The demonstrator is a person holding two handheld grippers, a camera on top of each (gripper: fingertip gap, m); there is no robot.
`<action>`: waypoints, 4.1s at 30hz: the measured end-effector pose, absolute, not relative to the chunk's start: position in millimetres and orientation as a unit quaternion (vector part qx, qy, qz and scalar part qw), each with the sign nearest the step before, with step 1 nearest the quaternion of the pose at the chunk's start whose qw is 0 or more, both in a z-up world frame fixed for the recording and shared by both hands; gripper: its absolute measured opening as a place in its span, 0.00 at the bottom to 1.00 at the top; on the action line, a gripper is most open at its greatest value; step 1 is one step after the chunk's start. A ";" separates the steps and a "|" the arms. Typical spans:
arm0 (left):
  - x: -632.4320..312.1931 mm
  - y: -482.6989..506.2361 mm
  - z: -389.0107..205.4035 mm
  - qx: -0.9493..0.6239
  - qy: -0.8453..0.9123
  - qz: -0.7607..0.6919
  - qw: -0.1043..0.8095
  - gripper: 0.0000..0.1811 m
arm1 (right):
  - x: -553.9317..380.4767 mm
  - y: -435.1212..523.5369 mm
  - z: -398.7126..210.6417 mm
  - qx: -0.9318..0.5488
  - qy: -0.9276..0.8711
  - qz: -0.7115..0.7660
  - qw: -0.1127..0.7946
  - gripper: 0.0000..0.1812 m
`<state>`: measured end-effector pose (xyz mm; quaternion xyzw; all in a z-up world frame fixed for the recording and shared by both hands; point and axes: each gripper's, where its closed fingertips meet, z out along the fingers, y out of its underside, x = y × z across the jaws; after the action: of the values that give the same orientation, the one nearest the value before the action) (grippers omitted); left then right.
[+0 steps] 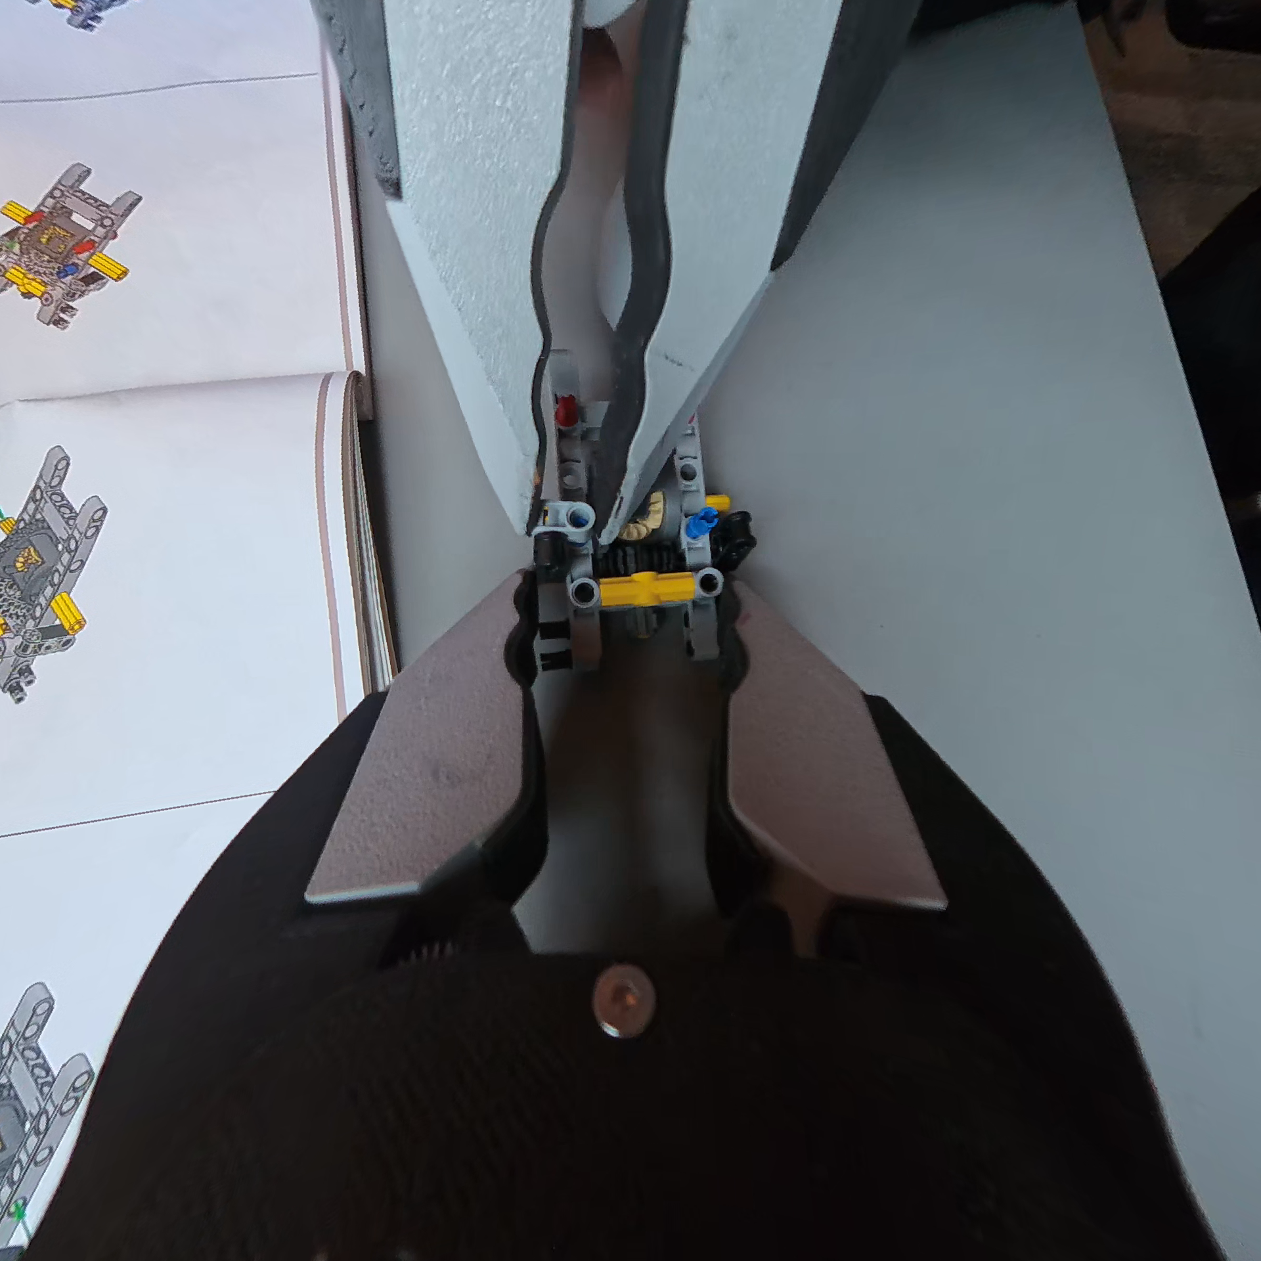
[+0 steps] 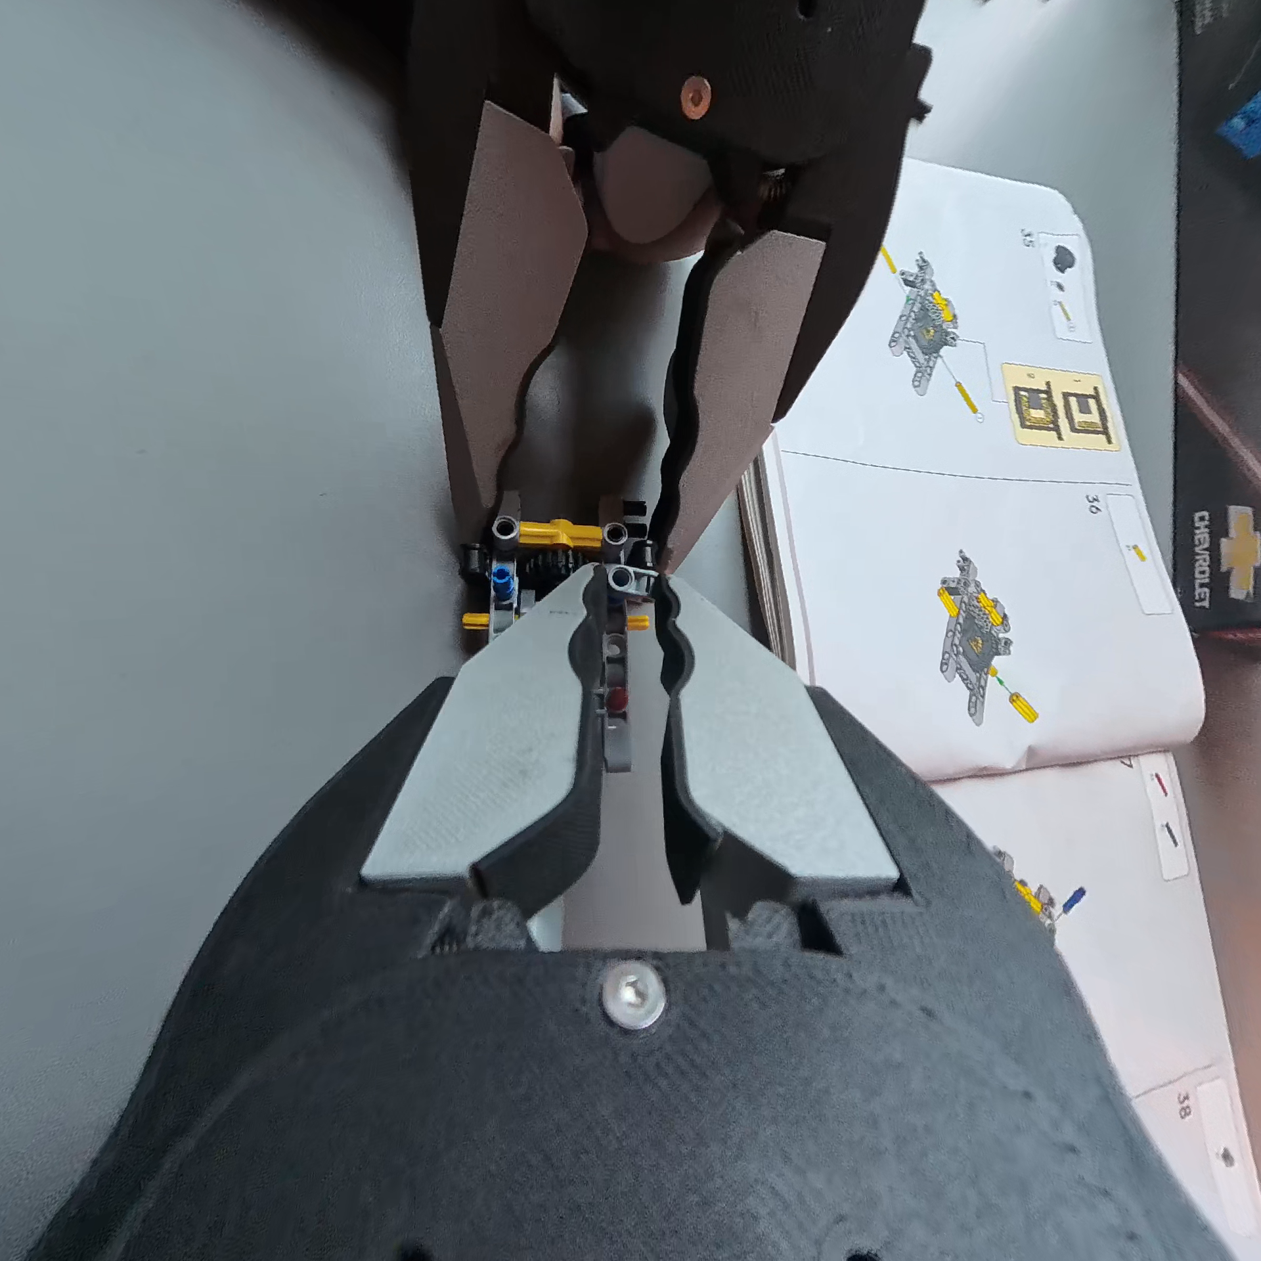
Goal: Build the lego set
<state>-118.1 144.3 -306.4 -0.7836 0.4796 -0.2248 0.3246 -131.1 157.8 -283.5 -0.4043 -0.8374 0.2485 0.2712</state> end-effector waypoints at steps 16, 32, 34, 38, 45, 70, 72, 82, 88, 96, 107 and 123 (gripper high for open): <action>-110.5 138.6 -306.4 -0.776 0.491 -0.234 0.320 0.28 | -123.9 150.6 -283.6 -0.313 -0.872 0.272 0.261 0.06; -110.6 138.5 -306.2 -0.776 0.490 -0.237 0.318 0.28 | -125.7 149.5 -284.2 -0.326 -0.880 0.262 0.224 0.06; -110.8 138.5 -306.2 -0.776 0.490 -0.237 0.318 0.28 | -126.5 149.1 -284.4 -0.323 -0.886 0.255 0.216 0.06; -111.9 140.0 -306.1 -0.780 0.483 -0.237 0.318 0.28 | -126.4 158.2 -280.3 -0.368 -0.856 0.294 0.213 0.07; -111.9 139.3 -305.8 -0.780 0.483 -0.239 0.318 0.28 | -98.6 155.1 -256.2 -0.421 -0.787 0.396 0.216 0.06; -111.1 139.7 -306.4 -0.791 0.466 -0.231 0.322 0.28 | -97.9 108.5 -295.2 -0.389 -0.841 0.284 0.246 0.06; -110.3 140.0 -306.3 -0.791 0.465 -0.231 0.322 0.28 | -98.0 107.8 -284.1 -0.394 -0.821 0.324 0.258 0.06; -109.6 139.9 -306.1 -0.791 0.466 -0.229 0.323 0.28 | -117.2 161.4 -274.0 -0.467 -0.794 0.309 0.237 0.06; -109.3 139.6 -306.2 -0.790 0.468 -0.229 0.323 0.28 | -124.5 152.6 -283.4 -0.446 -0.822 0.293 0.202 0.06; -107.0 138.3 -306.1 -0.788 0.471 -0.228 0.323 0.28 | -121.6 150.4 -284.3 -0.409 -0.862 0.245 0.175 0.06; -100.6 133.4 -306.3 -0.783 0.481 -0.231 0.321 0.28 | -113.7 144.8 -285.3 -0.318 -0.909 0.196 0.186 0.06; -98.7 128.4 -305.9 -0.766 0.506 -0.244 0.313 0.28 | -102.3 168.4 -260.5 -0.464 -0.759 0.414 0.193 0.07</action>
<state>-98.7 128.4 -305.9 -0.7660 0.5057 -0.2439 0.3129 -102.3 168.4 -260.5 -0.4635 -0.7595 0.4136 0.1932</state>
